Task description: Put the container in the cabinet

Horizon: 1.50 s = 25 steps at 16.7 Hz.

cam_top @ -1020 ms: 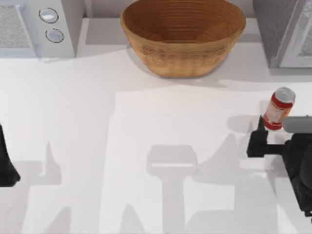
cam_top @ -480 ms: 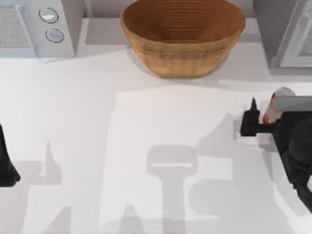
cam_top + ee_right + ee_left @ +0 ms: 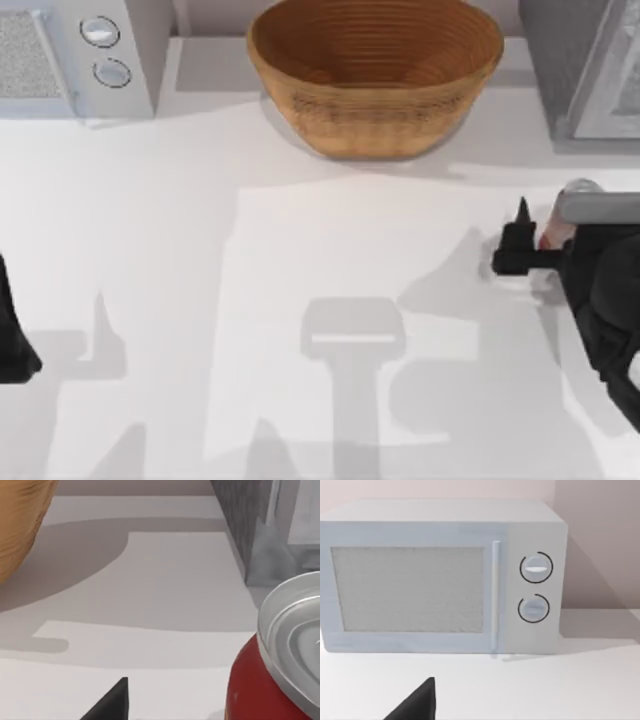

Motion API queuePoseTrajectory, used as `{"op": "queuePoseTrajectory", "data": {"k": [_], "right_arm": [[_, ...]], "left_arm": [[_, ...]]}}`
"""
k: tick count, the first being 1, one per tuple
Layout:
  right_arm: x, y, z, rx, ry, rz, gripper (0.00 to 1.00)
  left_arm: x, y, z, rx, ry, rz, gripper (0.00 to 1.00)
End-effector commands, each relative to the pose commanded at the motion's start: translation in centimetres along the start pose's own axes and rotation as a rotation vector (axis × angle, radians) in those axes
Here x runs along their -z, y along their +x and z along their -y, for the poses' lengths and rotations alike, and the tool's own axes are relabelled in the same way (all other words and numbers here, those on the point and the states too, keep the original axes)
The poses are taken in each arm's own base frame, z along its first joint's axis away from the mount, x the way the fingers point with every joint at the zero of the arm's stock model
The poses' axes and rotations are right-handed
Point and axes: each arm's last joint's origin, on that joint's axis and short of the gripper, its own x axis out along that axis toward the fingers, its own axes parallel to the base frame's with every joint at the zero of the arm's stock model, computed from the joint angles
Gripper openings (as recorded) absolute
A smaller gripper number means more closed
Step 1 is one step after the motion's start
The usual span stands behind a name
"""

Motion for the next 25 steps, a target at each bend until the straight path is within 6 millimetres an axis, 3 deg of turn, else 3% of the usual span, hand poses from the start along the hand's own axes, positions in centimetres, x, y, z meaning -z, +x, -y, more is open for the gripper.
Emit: {"op": "queuePoseTrajectory", "data": {"k": [10,21,25], "right_arm": [[0.0,0.0,0.0,0.000,0.000,0.000,0.02],[-0.1,-0.1,0.0,0.000,-0.002,-0.006,0.00],[-2.3,0.1,-0.2,-0.001,-0.011,-0.017,0.00]], "left_arm": [[0.0,0.0,0.0,0.000,0.000,0.000,1.00],[0.0,0.0,0.0,0.000,0.000,0.000,1.00],[0.0,0.0,0.0,0.000,0.000,0.000,1.00]]}}
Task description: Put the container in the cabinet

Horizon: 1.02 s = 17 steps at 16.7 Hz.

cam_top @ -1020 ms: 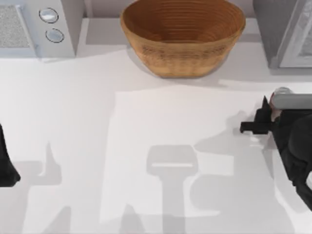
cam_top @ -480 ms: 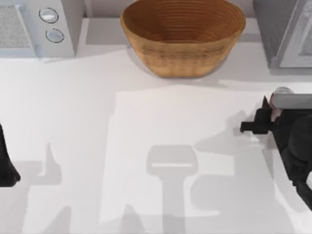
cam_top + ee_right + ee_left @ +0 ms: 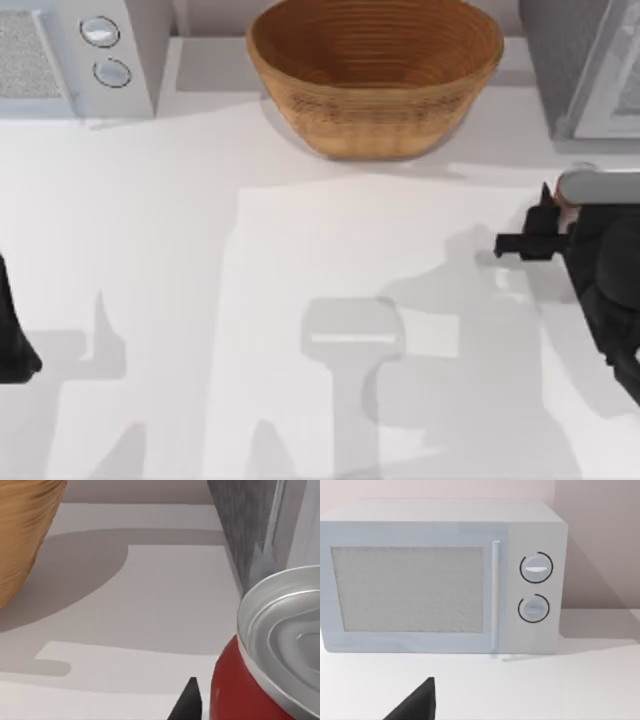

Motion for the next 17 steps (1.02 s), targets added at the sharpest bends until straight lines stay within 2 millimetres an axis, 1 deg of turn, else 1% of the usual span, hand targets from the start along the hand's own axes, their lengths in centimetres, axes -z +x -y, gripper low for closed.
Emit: {"op": "queuePoseTrajectory", "data": {"k": [4,7,9,11,12,17], "right_arm": [[-5.1,-0.2,-0.3,-0.001,0.013,0.022,0.00],[-9.3,-1.4,-0.1,0.001,0.019,0.025,0.00],[-11.1,-2.4,0.1,0.001,0.018,0.025,0.00],[-12.2,-3.0,0.2,0.000,0.017,0.025,0.00],[-12.3,-3.1,0.2,0.000,0.014,0.021,0.00],[-12.2,-3.2,0.3,0.001,0.013,0.014,0.00]], "left_arm": [[0.0,0.0,0.0,0.000,0.000,0.000,1.00],[0.0,0.0,0.0,0.000,0.000,0.000,1.00],[0.0,0.0,0.0,0.000,0.000,0.000,1.00],[0.0,0.0,0.0,0.000,0.000,0.000,1.00],[0.0,0.0,0.0,0.000,0.000,0.000,1.00],[0.0,0.0,0.0,0.000,0.000,0.000,1.00]]}}
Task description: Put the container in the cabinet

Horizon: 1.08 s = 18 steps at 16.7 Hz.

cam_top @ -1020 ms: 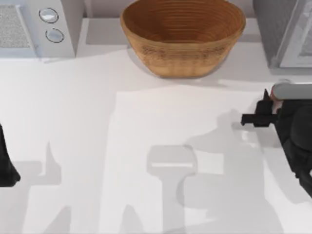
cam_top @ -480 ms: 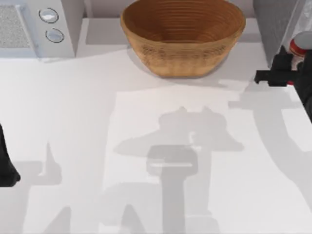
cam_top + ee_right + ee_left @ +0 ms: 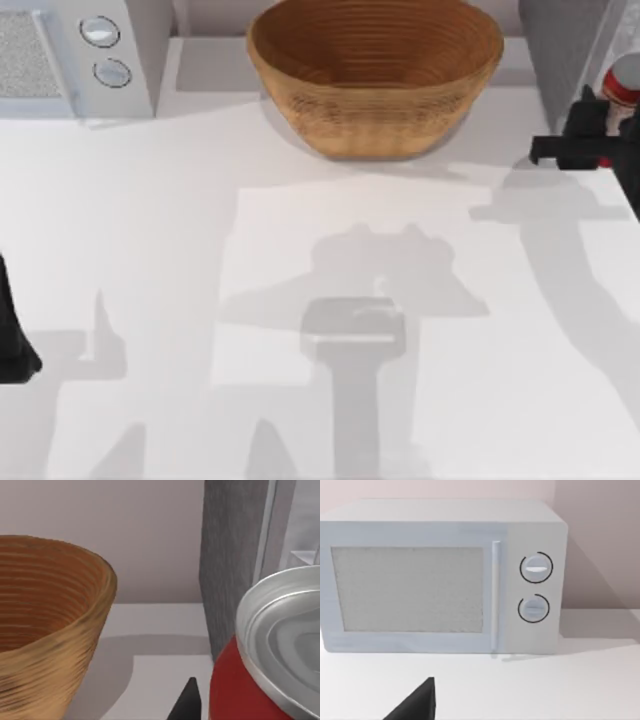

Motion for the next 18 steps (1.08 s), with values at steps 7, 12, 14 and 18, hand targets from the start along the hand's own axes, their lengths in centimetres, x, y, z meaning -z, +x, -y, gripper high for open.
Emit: {"op": "queuePoseTrajectory", "data": {"k": [7,12,14,18], "right_arm": [[-1.4,-3.6,2.4,0.001,-0.002,0.022,0.00],[-2.2,-10.8,5.8,0.002,0.010,0.125,0.00],[-1.5,-13.8,6.9,0.000,0.014,0.183,0.00],[1.8,-17.2,8.2,-0.005,0.007,0.234,0.00]], "left_arm": [[0.0,0.0,0.0,0.000,0.000,0.000,1.00],[0.0,0.0,0.0,0.000,0.000,0.000,1.00],[0.0,0.0,0.0,0.000,0.000,0.000,1.00],[0.0,0.0,0.0,0.000,0.000,0.000,1.00]]}}
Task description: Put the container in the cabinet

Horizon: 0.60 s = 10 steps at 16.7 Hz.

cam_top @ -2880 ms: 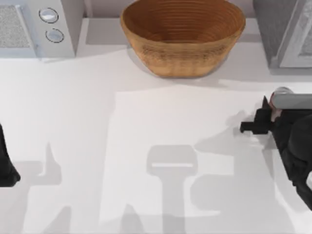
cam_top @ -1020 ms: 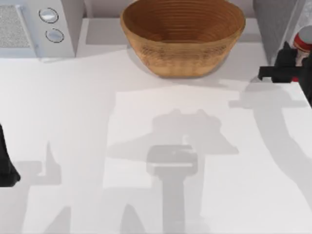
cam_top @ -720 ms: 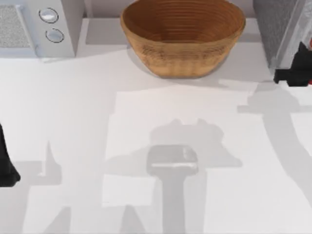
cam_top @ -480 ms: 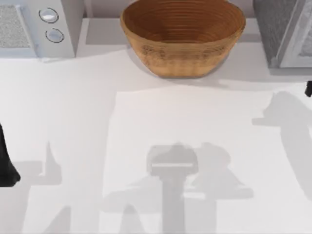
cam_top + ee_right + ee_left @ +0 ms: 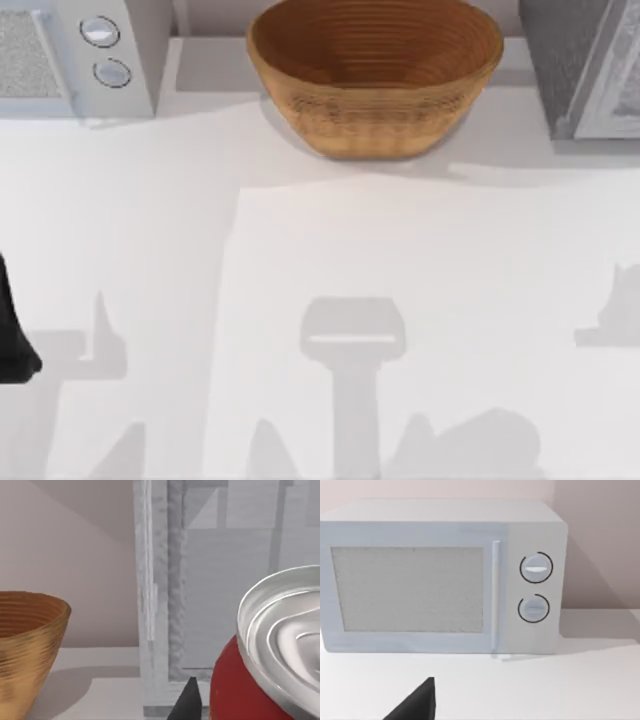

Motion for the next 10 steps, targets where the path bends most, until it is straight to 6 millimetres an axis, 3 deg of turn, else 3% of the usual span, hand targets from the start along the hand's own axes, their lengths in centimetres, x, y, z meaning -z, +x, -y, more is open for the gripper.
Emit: {"op": "queuePoseTrajectory", "data": {"k": [5,10], "right_arm": [[3.5,-1.4,0.6,-0.005,-0.010,-0.031,0.00],[3.8,-1.4,0.6,-0.006,-0.011,-0.037,0.00]], "left_arm": [[0.0,0.0,0.0,0.000,0.000,0.000,1.00],[0.0,0.0,0.0,0.000,0.000,0.000,1.00]]}}
